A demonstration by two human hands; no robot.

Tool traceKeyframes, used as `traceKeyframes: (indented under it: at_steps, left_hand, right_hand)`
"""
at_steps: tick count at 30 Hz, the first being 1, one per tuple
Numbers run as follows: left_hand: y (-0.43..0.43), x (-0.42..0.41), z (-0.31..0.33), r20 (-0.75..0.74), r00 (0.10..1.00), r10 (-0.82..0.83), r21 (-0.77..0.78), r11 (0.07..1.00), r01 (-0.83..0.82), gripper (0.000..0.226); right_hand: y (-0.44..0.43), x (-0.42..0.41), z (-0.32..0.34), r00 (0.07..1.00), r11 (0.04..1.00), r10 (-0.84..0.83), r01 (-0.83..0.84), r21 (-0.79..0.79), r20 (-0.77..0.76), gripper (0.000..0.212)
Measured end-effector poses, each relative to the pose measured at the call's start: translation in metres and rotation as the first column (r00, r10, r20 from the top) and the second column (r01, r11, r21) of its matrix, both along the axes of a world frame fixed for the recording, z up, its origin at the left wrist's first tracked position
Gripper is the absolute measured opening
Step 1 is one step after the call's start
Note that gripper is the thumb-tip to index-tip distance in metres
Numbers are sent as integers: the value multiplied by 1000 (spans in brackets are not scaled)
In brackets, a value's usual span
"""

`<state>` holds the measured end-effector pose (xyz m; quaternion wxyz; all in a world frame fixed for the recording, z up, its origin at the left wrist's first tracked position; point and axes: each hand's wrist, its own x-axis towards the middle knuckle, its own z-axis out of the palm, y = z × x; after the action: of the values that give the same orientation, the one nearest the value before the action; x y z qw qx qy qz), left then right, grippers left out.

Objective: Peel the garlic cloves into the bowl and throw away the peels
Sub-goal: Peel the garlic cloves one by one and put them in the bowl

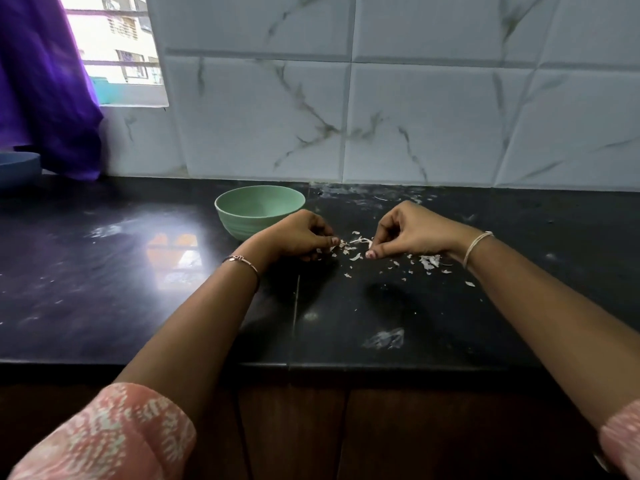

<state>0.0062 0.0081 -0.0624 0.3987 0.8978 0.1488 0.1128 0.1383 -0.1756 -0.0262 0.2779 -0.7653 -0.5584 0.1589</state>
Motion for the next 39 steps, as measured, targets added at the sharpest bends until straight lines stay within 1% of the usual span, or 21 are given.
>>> traceKeyframes:
  at_steps: [3,6,9,12,14,16,17,19,20,21,23,25,26,27,29,30,31,33,35,37,39]
  left_hand:
    - [-5,19,-7,34,999,0,10,1000,-1,11]
    - [-10,27,-13,80,997,18,59,998,-23,27]
    - [-15,26,-9,137,986,92,-49,995,-86,58]
    - [-22,24,-3,220,963,157,-27,988,-155,71]
    - [-25,25,-1,248,950,191,36,978,-206,70]
    - [-22,27,-2,245,944,223,74,966,-247,67]
    - [-19,28,-3,244,942,232,83,962,-259,64]
    - [-13,28,-5,242,941,237,109,957,-269,56]
    - [-11,28,-7,233,946,226,142,954,-263,49]
    - [-11,28,-8,228,951,207,182,951,-251,38]
    - [-11,27,-10,223,961,166,236,947,-218,7]
    - [-13,27,-11,242,962,126,286,938,-195,19]
    - [-14,27,-11,251,961,117,291,938,-190,26]
    - [-13,27,-12,266,958,112,286,939,-189,32]
    - [-12,28,-13,283,952,115,277,940,-197,40]
    - [-12,27,-13,291,950,117,270,942,-199,42]
    - [-12,27,-13,303,947,111,260,946,-194,42]
    - [-14,26,-11,332,939,89,237,956,-174,38]
    - [-16,28,-11,385,920,73,211,964,-164,34]
    - [-19,29,-12,465,881,92,131,977,-171,33]
    - [-21,31,-13,528,842,111,63,984,-169,29]
  right_hand:
    - [5,11,7,1000,996,17,-18,-87,-4,14]
    - [10,18,5,999,987,33,-39,-158,-39,13]
    - [13,19,7,998,987,8,-19,-160,-65,12]
    - [13,15,28,996,996,14,-21,-87,-83,13]
    - [11,13,45,996,999,33,-33,-3,-84,11]
    - [12,9,48,996,999,46,-44,29,-77,10]
    - [15,7,41,998,999,43,-43,0,-40,10]
    - [23,1,16,986,986,69,-44,-160,152,9]
    - [25,-3,4,971,974,95,-44,-224,221,8]
    - [27,-4,-3,965,972,100,-42,-233,242,7]
    - [26,-1,5,981,987,71,-43,-157,178,7]
    - [21,2,18,996,998,47,-43,-52,75,8]
    - [21,2,20,997,999,48,-47,-17,59,8]
    - [21,1,17,993,998,64,-62,-18,95,8]
    - [24,-4,1,955,986,116,-78,-145,273,7]
    - [25,-5,-7,935,978,143,-83,-191,324,6]
    - [26,-1,-10,937,977,148,-89,-192,316,6]
    - [25,10,-6,983,996,79,-73,-43,163,6]
    - [24,17,-2,996,983,-21,36,182,-83,9]
    - [27,15,-8,953,943,-86,172,285,-291,12]
    - [32,7,-24,883,923,-95,251,292,-459,17]
